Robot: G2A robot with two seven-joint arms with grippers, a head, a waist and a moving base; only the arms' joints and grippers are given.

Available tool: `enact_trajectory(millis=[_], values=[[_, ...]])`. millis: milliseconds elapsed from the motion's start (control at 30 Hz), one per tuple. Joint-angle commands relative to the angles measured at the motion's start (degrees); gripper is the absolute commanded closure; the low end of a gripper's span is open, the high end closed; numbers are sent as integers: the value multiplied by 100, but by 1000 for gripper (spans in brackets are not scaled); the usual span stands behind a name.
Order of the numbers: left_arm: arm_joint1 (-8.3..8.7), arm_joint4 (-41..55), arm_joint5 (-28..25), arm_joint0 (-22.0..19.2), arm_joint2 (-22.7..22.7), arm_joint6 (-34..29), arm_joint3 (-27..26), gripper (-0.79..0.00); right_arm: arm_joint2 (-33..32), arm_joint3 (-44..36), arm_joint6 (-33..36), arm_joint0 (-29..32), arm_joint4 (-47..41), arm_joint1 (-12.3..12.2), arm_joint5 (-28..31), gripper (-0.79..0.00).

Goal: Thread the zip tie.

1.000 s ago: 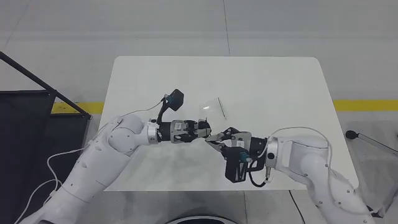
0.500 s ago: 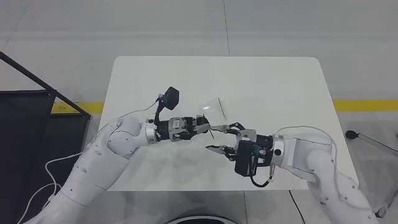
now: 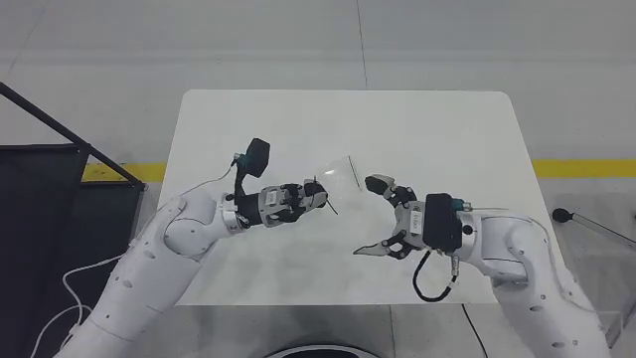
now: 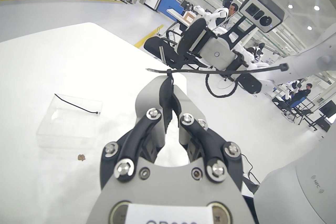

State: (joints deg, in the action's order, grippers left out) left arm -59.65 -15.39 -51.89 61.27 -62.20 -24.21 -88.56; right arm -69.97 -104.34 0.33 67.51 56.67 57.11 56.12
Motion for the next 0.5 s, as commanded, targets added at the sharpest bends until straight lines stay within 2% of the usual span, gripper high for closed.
enact_trajectory(millis=[0, 100, 300, 333, 467], values=[[0, 0, 0, 0, 0, 0, 0, 0, 0, 0, 1, 0, -8, 0, 0, -785], [-3, -57, 52, 39, 6, 26, -86, 0, 180, 45, 233, 47, -32, 22, -218, -785], [-13, -740, 121, 214, -98, 377, -355, 0, 680, 595, 1219, -353, -1174, 95, -515, -785], [-17, -839, 154, 238, -114, 449, -362, 0, 745, 669, 1372, -441, -1353, 105, -538, -770], [-40, -1068, 214, 286, -114, 671, -382, 0, 908, 863, 1779, -708, -1860, 135, -585, -597]])
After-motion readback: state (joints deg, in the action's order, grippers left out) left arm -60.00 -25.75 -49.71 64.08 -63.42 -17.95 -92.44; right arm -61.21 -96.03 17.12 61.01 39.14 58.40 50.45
